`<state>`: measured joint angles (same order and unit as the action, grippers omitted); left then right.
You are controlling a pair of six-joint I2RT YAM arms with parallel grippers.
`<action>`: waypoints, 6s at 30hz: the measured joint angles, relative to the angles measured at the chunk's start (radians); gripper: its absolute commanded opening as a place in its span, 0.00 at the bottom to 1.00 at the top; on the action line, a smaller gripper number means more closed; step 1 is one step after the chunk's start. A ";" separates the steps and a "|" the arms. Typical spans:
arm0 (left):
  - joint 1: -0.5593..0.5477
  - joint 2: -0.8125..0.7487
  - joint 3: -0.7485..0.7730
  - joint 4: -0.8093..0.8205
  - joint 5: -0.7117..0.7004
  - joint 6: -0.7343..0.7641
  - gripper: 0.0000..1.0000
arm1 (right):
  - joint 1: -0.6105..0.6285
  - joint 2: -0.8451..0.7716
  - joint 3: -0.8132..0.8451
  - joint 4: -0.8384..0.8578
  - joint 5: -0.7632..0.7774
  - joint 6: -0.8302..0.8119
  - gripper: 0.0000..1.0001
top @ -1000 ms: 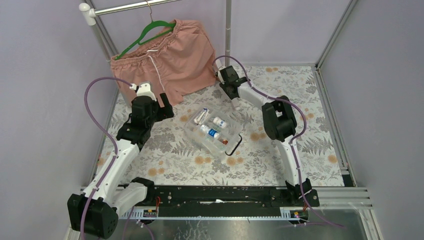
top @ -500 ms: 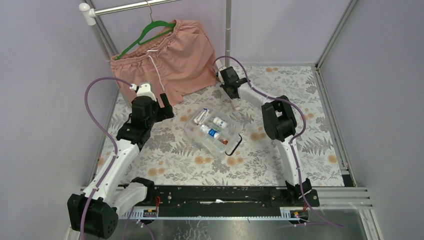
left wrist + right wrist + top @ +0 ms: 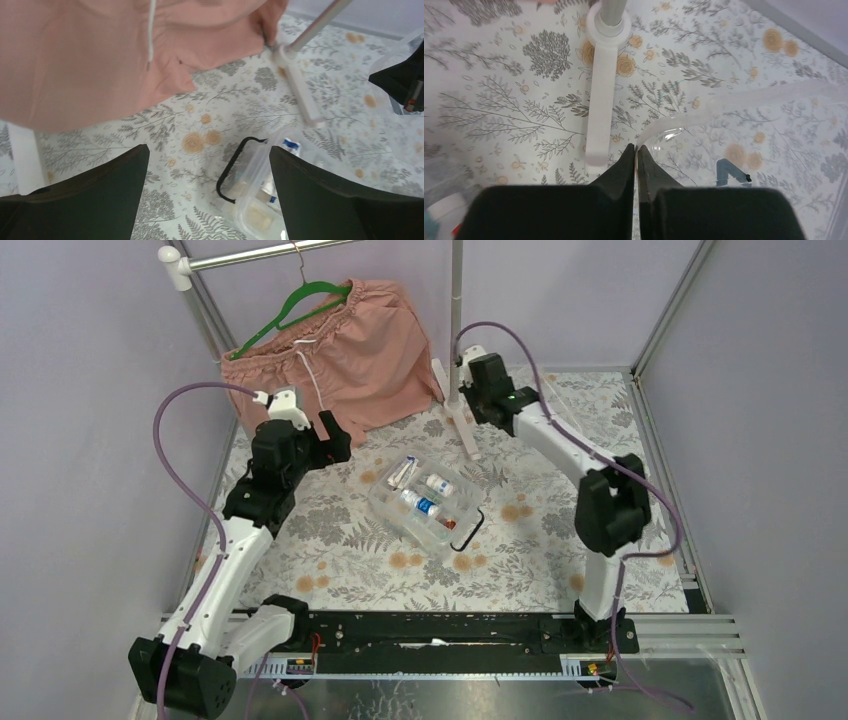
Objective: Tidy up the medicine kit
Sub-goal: Pick up the lid from the center of the board, then adjust the lid.
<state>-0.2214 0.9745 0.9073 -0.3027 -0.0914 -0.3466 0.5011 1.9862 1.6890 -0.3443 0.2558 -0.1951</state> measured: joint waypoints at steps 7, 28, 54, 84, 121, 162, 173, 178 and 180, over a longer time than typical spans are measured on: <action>0.000 -0.016 0.027 0.065 0.134 -0.027 0.99 | -0.033 -0.258 -0.080 -0.009 -0.059 0.073 0.00; -0.031 -0.031 -0.163 0.883 0.804 -0.073 0.99 | -0.034 -0.616 -0.054 -0.043 -0.855 0.324 0.00; -0.263 -0.020 -0.201 1.059 0.636 -0.001 0.87 | -0.008 -0.685 -0.248 0.984 -1.446 1.054 0.00; -0.309 0.094 -0.148 1.175 0.725 -0.156 0.18 | -0.002 -0.687 -0.296 1.169 -1.454 1.187 0.00; -0.312 0.145 0.417 -0.367 0.683 0.993 0.00 | 0.002 -0.901 -0.102 -0.165 -1.012 0.036 0.61; -0.395 0.220 0.456 -0.643 0.686 1.207 0.00 | 0.332 -0.781 -0.549 0.195 -0.861 -0.433 0.50; -0.395 0.220 0.456 -0.648 0.684 1.222 0.00 | 0.351 -0.732 -0.538 0.216 -0.820 -0.439 0.31; -0.395 0.216 0.456 -0.648 0.668 1.233 0.00 | 0.359 -0.712 -0.521 0.211 -0.816 -0.437 0.15; -0.395 0.212 0.455 -0.647 0.663 1.235 0.00 | 0.363 -0.710 -0.514 0.203 -0.813 -0.436 0.09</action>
<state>-0.6163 1.1862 1.3628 -0.9501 0.5716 0.8886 0.8642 1.2766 1.1748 -0.1410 -0.5575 -0.6312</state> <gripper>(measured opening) 0.045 0.167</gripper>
